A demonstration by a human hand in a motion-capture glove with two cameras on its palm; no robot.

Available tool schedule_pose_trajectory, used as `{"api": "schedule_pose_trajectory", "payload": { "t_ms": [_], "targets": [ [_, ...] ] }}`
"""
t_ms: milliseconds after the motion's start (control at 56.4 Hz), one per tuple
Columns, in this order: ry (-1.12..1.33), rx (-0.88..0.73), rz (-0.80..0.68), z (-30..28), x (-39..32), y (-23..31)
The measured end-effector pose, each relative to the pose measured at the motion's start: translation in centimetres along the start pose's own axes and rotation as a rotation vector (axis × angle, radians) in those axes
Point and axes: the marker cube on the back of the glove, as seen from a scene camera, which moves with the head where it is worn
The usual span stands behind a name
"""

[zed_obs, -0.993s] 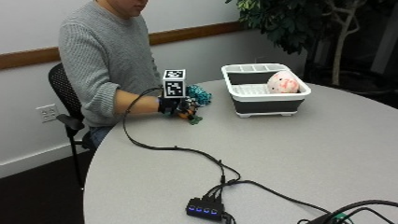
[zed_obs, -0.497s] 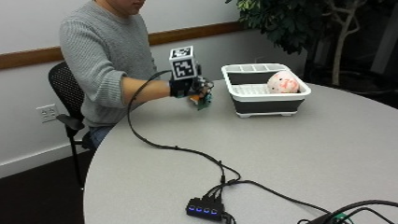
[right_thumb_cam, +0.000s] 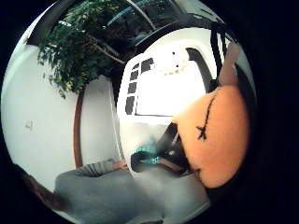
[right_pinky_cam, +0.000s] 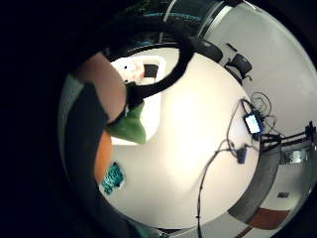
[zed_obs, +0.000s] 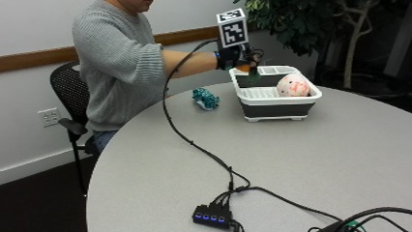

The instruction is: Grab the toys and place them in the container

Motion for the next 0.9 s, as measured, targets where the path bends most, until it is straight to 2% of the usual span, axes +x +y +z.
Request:
{"api": "schedule_pose_trajectory", "payload": {
  "t_ms": [160, 284, 532, 692, 905],
  "targets": [
    [0.072, -0.164, 0.09, 6.3, -2.0, -5.2],
    [0.083, -0.203, 0.066, 8.8, -2.9, -6.8],
    [0.025, -0.262, 0.049, 9.4, -3.4, -6.1],
    [0.051, -0.254, -0.034, 8.7, -4.2, -4.7],
    [0.031, -0.244, -0.041, 7.6, -3.9, -3.1]
  ]
}}
